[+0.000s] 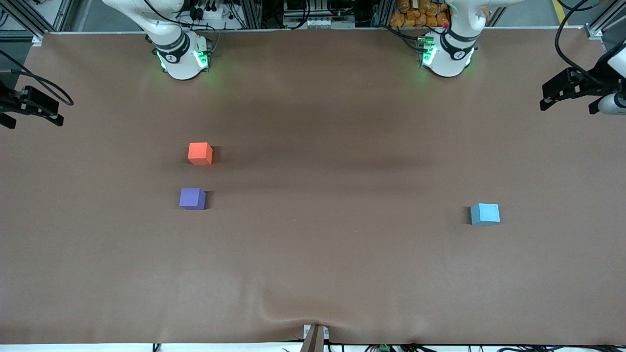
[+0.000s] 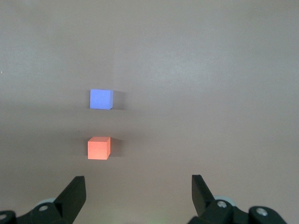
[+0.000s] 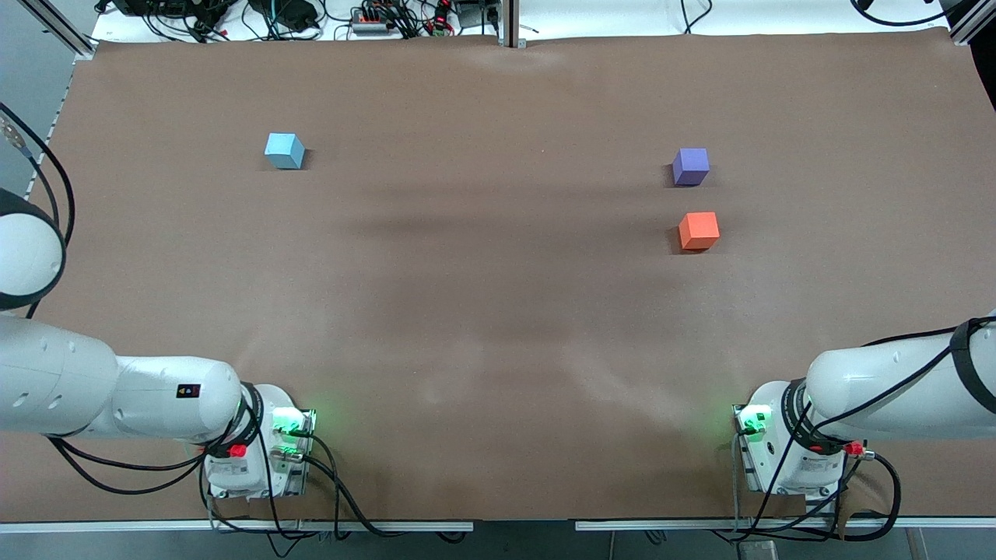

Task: Place blue block between orange and purple blocks
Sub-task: 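Move the left gripper down toward the light-blue cube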

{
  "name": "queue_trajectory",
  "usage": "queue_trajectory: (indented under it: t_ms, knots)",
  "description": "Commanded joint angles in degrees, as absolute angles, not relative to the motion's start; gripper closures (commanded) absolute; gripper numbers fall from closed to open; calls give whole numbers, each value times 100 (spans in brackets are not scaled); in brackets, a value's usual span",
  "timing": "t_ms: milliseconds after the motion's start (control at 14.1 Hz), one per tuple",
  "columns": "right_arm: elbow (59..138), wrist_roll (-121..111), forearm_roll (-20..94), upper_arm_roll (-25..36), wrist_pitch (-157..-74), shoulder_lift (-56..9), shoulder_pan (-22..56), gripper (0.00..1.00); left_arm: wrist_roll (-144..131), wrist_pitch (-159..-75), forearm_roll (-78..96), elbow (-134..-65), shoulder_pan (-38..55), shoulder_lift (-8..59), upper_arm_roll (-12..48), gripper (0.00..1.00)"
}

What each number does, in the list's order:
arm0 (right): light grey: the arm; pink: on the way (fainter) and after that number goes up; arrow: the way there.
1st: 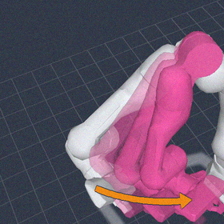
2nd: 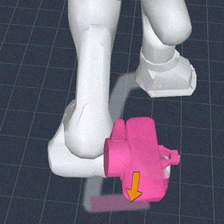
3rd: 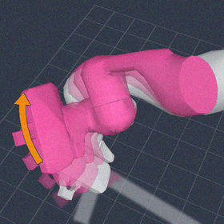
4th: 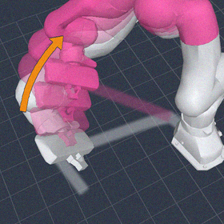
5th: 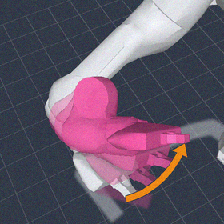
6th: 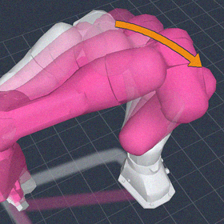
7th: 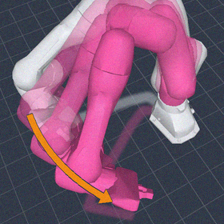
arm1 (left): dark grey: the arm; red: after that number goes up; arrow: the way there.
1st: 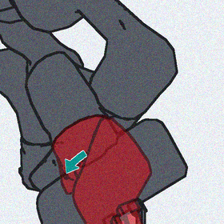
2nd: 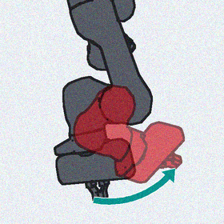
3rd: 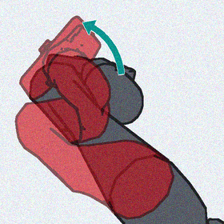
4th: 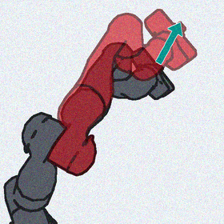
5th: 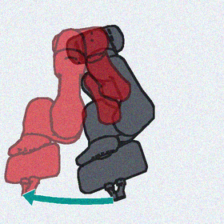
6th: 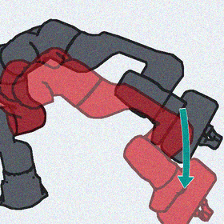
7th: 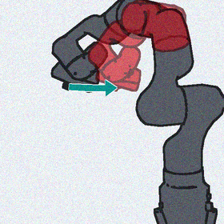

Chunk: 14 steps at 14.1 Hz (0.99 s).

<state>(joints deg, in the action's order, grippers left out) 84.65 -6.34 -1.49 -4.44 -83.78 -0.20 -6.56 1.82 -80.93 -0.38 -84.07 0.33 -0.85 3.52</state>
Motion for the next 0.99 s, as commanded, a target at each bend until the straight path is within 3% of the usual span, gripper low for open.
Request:
queue_trajectory:
  t_ms: [0, 212, 496, 921]
  knots:
    - [8367, -606, -132, -492, -8314, -53, -677, 0, 88, -8007, -26, -8306, 18, 192, 352, 0]
    - [8367, -606, -141, -492, -8314, -53, -677, 0, 70, -8085, -18, -8288, -17, 745, 334, 0]
    - [8376, -606, -132, -492, -8306, -53, -677, 0, 70, -9042, -9, -8253, -263, 1501, 334, 0]
    - [8376, -606, -132, -492, -8306, -53, -677, 0, -720, -9790, -18, -8262, -308, 2494, 334, 0]
